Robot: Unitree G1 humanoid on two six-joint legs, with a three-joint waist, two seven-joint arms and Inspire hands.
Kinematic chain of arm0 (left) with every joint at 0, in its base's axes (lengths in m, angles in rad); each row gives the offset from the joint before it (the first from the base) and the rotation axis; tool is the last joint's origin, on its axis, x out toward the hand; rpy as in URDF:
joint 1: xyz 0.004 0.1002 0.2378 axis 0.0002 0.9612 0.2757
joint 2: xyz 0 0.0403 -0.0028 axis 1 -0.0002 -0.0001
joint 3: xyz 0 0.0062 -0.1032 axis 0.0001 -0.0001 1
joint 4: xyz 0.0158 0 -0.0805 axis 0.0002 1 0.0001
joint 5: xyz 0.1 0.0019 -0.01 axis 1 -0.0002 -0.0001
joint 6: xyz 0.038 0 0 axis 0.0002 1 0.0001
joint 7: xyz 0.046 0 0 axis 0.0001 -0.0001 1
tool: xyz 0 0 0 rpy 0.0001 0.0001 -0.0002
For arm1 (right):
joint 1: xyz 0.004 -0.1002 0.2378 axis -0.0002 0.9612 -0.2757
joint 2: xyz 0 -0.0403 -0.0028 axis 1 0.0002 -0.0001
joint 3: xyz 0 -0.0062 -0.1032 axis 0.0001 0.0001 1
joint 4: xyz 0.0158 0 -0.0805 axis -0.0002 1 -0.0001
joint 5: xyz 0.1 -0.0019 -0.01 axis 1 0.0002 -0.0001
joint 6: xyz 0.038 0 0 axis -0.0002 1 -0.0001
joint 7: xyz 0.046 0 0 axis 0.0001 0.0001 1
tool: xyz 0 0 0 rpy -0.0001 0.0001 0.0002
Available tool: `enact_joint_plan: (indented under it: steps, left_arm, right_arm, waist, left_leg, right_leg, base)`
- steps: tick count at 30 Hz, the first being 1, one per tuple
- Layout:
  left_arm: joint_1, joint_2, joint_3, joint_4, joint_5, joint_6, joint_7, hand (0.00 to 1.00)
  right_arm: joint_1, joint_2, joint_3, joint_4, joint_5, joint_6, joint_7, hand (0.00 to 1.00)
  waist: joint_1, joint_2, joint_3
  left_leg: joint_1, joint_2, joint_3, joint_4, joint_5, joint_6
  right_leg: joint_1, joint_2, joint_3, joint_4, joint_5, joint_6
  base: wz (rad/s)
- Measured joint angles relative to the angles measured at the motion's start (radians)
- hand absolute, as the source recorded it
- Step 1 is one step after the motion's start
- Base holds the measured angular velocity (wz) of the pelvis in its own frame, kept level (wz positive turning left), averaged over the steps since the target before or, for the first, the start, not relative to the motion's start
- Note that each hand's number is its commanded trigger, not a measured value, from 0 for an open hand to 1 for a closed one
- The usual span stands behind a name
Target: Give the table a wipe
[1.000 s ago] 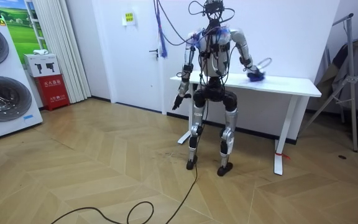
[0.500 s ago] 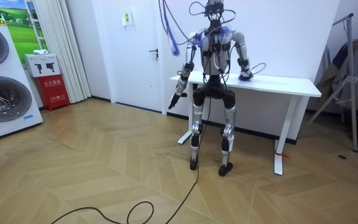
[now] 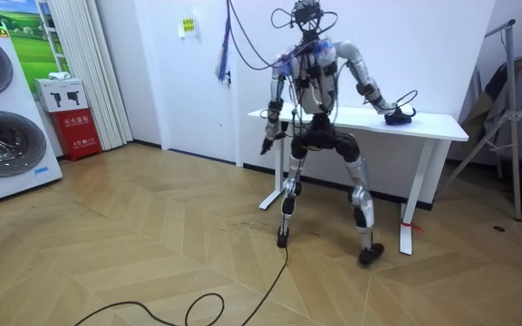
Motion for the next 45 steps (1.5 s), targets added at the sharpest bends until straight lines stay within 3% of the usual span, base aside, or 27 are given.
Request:
enact_joint_plan:
  steps: [1,2,3,4,5,6,7,8,9,10,12,13,14,16,20,22,26,29,32,33,34,36,37,40,41,44,45]
  left_arm:
    - [-0.033,0.001,-0.023,0.024,-0.003,-0.006,-0.011,0.0]
    - [-0.044,0.001,-0.027,0.034,-0.004,-0.007,-0.016,0.0]
    - [-0.059,0.003,-0.032,0.037,-0.004,-0.006,-0.03,0.0]
    - [-0.073,-0.023,-0.042,0.009,-0.001,-0.001,-0.042,0.0]
    - [-0.062,-0.028,-0.054,-0.019,-0.003,-0.004,-0.048,0.0]
    - [-0.027,-0.039,-0.065,-0.058,-0.008,-0.02,-0.058,0.0]
    - [0.019,-0.039,-0.073,-0.085,-0.016,-0.026,-0.067,0.0]
    - [0.042,-0.039,-0.071,-0.095,-0.023,-0.023,-0.068,0.0]
    - [0.077,-0.039,-0.07,-0.114,-0.031,-0.007,-0.071,0.0]
    - [0.098,-0.038,-0.069,-0.115,-0.031,0.0,-0.075,0.0]
    - [0.131,-0.035,-0.058,-0.116,-0.029,-0.003,-0.077,0.0]
    - [0.156,-0.035,-0.04,-0.115,-0.025,-0.002,-0.077,0.0]
    - [0.178,-0.036,-0.01,-0.114,-0.005,-0.004,-0.077,0.0]
    - [0.213,-0.036,0.034,-0.112,0.019,-0.004,-0.079,0.0]
    - [0.225,-0.042,0.114,-0.103,0.042,-0.003,-0.076,0.0]
    - [0.217,-0.038,0.127,-0.104,0.051,-0.003,-0.067,0.0]
    - [0.174,-0.041,0.12,-0.104,0.052,-0.003,-0.057,0.0]
    - [0.128,-0.053,0.089,-0.104,0.05,-0.003,-0.024,0.0]
    - [0.08,-0.076,0.025,-0.104,0.042,-0.004,-0.009,0.0]
    - [0.064,-0.08,0.001,-0.103,0.04,-0.005,-0.009,0.0]
    - [0.053,-0.079,-0.013,-0.092,0.04,-0.005,-0.009,0.0]
    - [0.036,-0.077,-0.026,-0.057,0.042,0.008,-0.012,0.0]
    - [0.038,-0.073,-0.052,-0.056,0.042,0.021,-0.011,0.0]
    - [0.063,-0.07,-0.08,-0.061,0.042,0.048,-0.012,0.0]
    - [0.077,-0.069,-0.076,-0.063,0.042,0.057,-0.012,0.0]
    - [0.152,-0.067,-0.049,-0.068,0.046,0.094,-0.028,0.0]
    - [0.181,-0.065,-0.048,-0.085,0.046,0.096,-0.034,0.0]
  right_arm:
    - [-0.102,0.011,0.067,-0.003,-0.046,0.044,0.032,1.0]
    - [-0.161,0.019,0.099,-0.003,-0.09,0.058,0.06,1.0]
    - [-0.282,0.027,0.159,-0.004,-0.176,0.06,0.113,1.0]
    - [-0.37,0.022,0.197,-0.014,-0.249,0.043,0.157,1.0]
    - [-0.394,0.026,0.206,-0.031,-0.279,0.038,0.176,1.0]
    - [-0.404,0.027,0.207,-0.086,-0.336,0.035,0.205,1.0]
    - [-0.393,0.025,0.21,-0.132,-0.373,0.026,0.221,1.0]
    - [-0.379,0.02,0.21,-0.15,-0.376,0.02,0.224,1.0]
    - [-0.335,-0.001,0.208,-0.166,-0.373,0.003,0.221,1.0]
    - [-0.28,-0.023,0.191,-0.173,-0.356,-0.028,0.217,1.0]
    - [-0.189,-0.043,0.157,-0.182,-0.352,-0.07,0.202,1.0]
    - [-0.126,-0.043,0.124,-0.183,-0.348,-0.104,0.179,1.0]
    - [-0.07,-0.043,0.083,-0.183,-0.33,-0.14,0.168,1.0]
    - [0.013,-0.047,0.013,-0.197,-0.315,-0.172,0.154,1.0]
    - [0.11,-0.06,-0.078,-0.203,-0.253,-0.189,0.107,1.0]
    - [0.155,-0.06,-0.092,-0.203,-0.224,-0.189,0.084,1.0]
    - [0.163,-0.055,-0.1,-0.189,-0.218,-0.184,0.077,1.0]
    - [0.098,-0.048,-0.059,-0.175,-0.208,-0.137,0.085,1.0]
    - [0.01,-0.039,0.014,-0.199,-0.213,-0.025,0.118,1.0]
    - [-0.047,-0.034,0.078,-0.229,-0.25,0.021,0.143,1.0]
    - [-0.11,-0.011,0.133,-0.282,-0.31,0.055,0.182,1.0]
    - [-0.217,0.023,0.238,-0.301,-0.386,0.06,0.236,1.0]
    - [-0.266,0.048,0.302,-0.304,-0.408,0.059,0.27,1.0]
    - [-0.333,0.093,0.36,-0.309,-0.452,0.047,0.319,1.0]
    - [-0.333,0.098,0.36,-0.307,-0.46,0.042,0.322,1.0]
    - [-0.293,0.102,0.359,-0.301,-0.472,0.035,0.319,1.0]
    - [-0.244,0.098,0.348,-0.296,-0.457,0.004,0.295,1.0]
  waist:
    - [0.034,-0.006,0.0047]
    - [0.046,-0.01,0.008]
    - [0.074,-0.02,0.0238]
    - [0.084,0.023,0.0508]
    - [0.086,0.025,0.054]
    - [0.093,0.029,0.0515]
    - [0.09,0.028,0.0515]
    - [0.083,0.027,0.0514]
    - [0.069,0.024,0.0499]
    - [0.048,0.025,0.0483]
    - [0.022,0.037,0.0419]
    - [0.018,0.037,0.0298]
    - [0.008,0.043,0.0194]
    - [-0.004,0.04,0.0003]
    - [-0.035,0.036,-0.0071]
    - [-0.068,0.016,-0.0092]
    - [-0.08,-0.006,-0.0023]
    - [-0.063,-0.002,0.003]
    - [-0.019,0.007,0.0073]
    - [0.012,0.011,0.0107]
    - [0.03,0.013,0.023]
    - [0.044,0.015,0.0329]
    - [0.066,0.016,0.0335]
    - [0.133,0.013,0.0334]
    - [0.14,0.017,0.036]
    - [0.137,0.015,0.0339]
    - [0.117,0.018,0.0355]
  left_leg:
    - [-0.011,0.031,0.0,-0.002,0.019,-0.036]
    - [-0.019,0.045,0.0,-0.006,0.025,-0.046]
    - [-0.037,0.064,0.003,-0.009,0.047,-0.079]
    - [-0.063,0.111,-0.038,-0.012,0.064,-0.054]
    - [-0.082,0.116,-0.067,-0.026,0.079,-0.022]
    - [-0.114,0.093,-0.096,-0.042,0.101,-0.003]
    - [-0.141,0.042,-0.102,-0.03,0.103,-0.004]
    - [-0.151,0.015,-0.104,-0.021,0.103,-0.005]
    - [-0.155,-0.042,-0.096,-0.014,0.104,-0.005]
    - [-0.143,-0.092,-0.09,-0.014,0.103,-0.004]
    - [-0.094,-0.143,-0.081,-0.049,0.103,0.002]
    - [-0.048,-0.162,-0.071,-0.091,0.108,0.012]
    - [-0.008,-0.17,-0.064,-0.132,0.113,0.02]
    - [0.036,-0.181,-0.055,-0.182,0.113,0.02]
    - [0.095,-0.208,-0.03,-0.251,0.114,0.022]
    - [0.107,-0.225,-0.035,-0.269,0.118,0.029]
    - [0.114,-0.228,-0.037,-0.269,0.111,0.041]
    - [0.135,-0.222,-0.036,-0.277,0.111,0.041]
    - [0.141,-0.215,-0.035,-0.289,0.111,0.041]
    - [0.137,-0.212,-0.043,-0.303,0.11,0.04]
    - [0.126,-0.21,-0.063,-0.307,0.111,0.04]
    - [0.107,-0.205,-0.076,-0.305,0.112,0.038]
    - [0.101,-0.204,-0.087,-0.304,0.112,0.037]
    - [0.092,-0.206,-0.118,-0.301,0.115,0.037]
    - [0.091,-0.207,-0.128,-0.302,0.115,0.037]
    - [0.091,-0.208,-0.154,-0.301,0.115,0.037]
    - [0.093,-0.209,-0.159,-0.301,0.115,0.038]
  right_leg:
    - [-0.027,0.02,0.0,0.02,0.002,-0.003]
    - [-0.042,0.037,0.0,0.039,0.001,-0.003]
    - [-0.076,0.058,-0.015,0.094,-0.037,0.024]
    - [-0.116,0.089,-0.068,0.169,-0.09,-0.004]
    - [-0.138,0.102,-0.075,0.192,-0.124,-0.018]
    - [-0.177,0.114,-0.092,0.219,-0.168,-0.031]
    - [-0.192,0.117,-0.114,0.217,-0.179,-0.05]
    - [-0.189,0.118,-0.129,0.209,-0.175,-0.054]
    - [-0.173,0.127,-0.134,0.187,-0.174,-0.076]
    - [-0.141,0.135,-0.136,0.153,-0.176,-0.079]
    - [-0.072,0.163,-0.135,0.086,-0.174,-0.076]
    - [-0.036,0.171,-0.133,0.053,-0.17,-0.073]
    - [-0.004,0.176,-0.136,0.024,-0.165,-0.067]
    - [0.014,0.176,-0.119,0.006,-0.16,-0.058]
    - [0.047,0.171,-0.076,-0.035,-0.141,-0.032]
    - [0.072,0.166,-0.074,-0.062,-0.129,-0.02]
    - [0.08,0.166,-0.072,-0.064,-0.122,-0.017]
    - [0.091,0.175,-0.055,-0.07,-0.117,-0.023]
    - [0.066,0.187,-0.015,-0.063,-0.106,-0.033]
    - [0.039,0.195,0.006,-0.056,-0.093,-0.044]
    - [0.015,0.21,0.027,-0.06,-0.078,-0.054]
    - [0.0,0.218,0.028,-0.063,-0.069,-0.061]
    - [-0.002,0.222,0.028,-0.065,-0.069,-0.062]
    - [0.005,0.225,0.006,-0.083,-0.069,-0.06]
    - [0.01,0.225,-0.004,-0.088,-0.069,-0.059]
    - [0.033,0.223,-0.033,-0.096,-0.07,-0.057]
    - [0.05,0.223,-0.05,-0.106,-0.07,-0.057]
  base:
    - [-0.62]
    - [-0.78]
    - [-0.48]
    - [-0.22]
    - [0.21]
    - [0.41]
    - [0.45]
    - [0.65]
    - [0.94]
    - [1.02]
    - [0.8]
    - [0.45]
    - [0.12]
    - [-0.12]
    - [-0.13]
    - [0.17]
    - [0.01]
    - [-0.18]
    - [-0.46]
    - [-0.75]
    - [-0.66]
    - [-0.16]
    - [0.13]
    - [0.27]
    - [0.48]
    - [0.43]
    - [0.45]
